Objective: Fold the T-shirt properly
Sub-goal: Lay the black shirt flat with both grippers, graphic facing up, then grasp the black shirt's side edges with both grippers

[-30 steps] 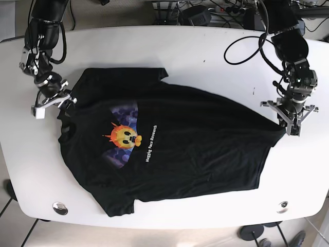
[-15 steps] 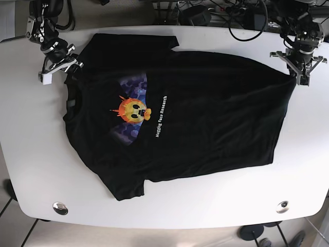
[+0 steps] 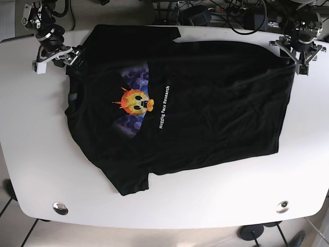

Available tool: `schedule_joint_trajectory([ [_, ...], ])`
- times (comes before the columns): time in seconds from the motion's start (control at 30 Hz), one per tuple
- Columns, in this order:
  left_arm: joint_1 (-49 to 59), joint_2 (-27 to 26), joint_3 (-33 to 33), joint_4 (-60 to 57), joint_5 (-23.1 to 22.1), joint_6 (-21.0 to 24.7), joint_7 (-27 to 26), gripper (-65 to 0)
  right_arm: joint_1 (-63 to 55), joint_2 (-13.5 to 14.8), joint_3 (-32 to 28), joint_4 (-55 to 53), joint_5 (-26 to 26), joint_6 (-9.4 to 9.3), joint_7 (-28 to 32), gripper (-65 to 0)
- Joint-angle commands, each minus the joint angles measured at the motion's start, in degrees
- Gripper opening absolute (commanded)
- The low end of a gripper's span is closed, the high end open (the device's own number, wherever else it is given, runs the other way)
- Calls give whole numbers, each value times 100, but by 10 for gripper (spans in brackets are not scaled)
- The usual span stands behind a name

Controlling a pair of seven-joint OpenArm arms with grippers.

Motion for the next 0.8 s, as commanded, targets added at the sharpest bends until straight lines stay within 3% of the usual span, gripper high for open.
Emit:
schedule_joint_trajectory([
  [0.03,-250,-80,-21,105,-45,45,-128,-319,241,69,141,100,94,51,86,0],
  [0.13,-689,-97,-21,96,-45,19,-128,-332,803,95,150,-235,-20,51,86,0],
  [0.37,-1753,-132,516,-62,-27,54,-128,-332,2746,386,-149,-1492,-1444,121,-495,0],
  [0.4,-1955,-220,735,-159,-27,54,-128,-332,3063,386,-157,-1808,-1708,253,-495,0],
  [0.47,-2272,-299,1122,-449,-27,63,-128,-332,3678,377,-157,-2476,-2174,693,-495,0],
  [0.6,-2869,-326,1333,-1170,-27,63,-146,-332,4460,333,-149,-3443,-3027,1264,-468,0],
  [0.67,-3230,-326,1333,-1592,-27,63,-146,-332,4803,245,-149,-3909,-3405,1475,-468,0],
  [0.8,-3643,-335,1439,-2058,-27,63,-155,-332,5067,43,-149,-4595,-3809,1616,130,0],
])
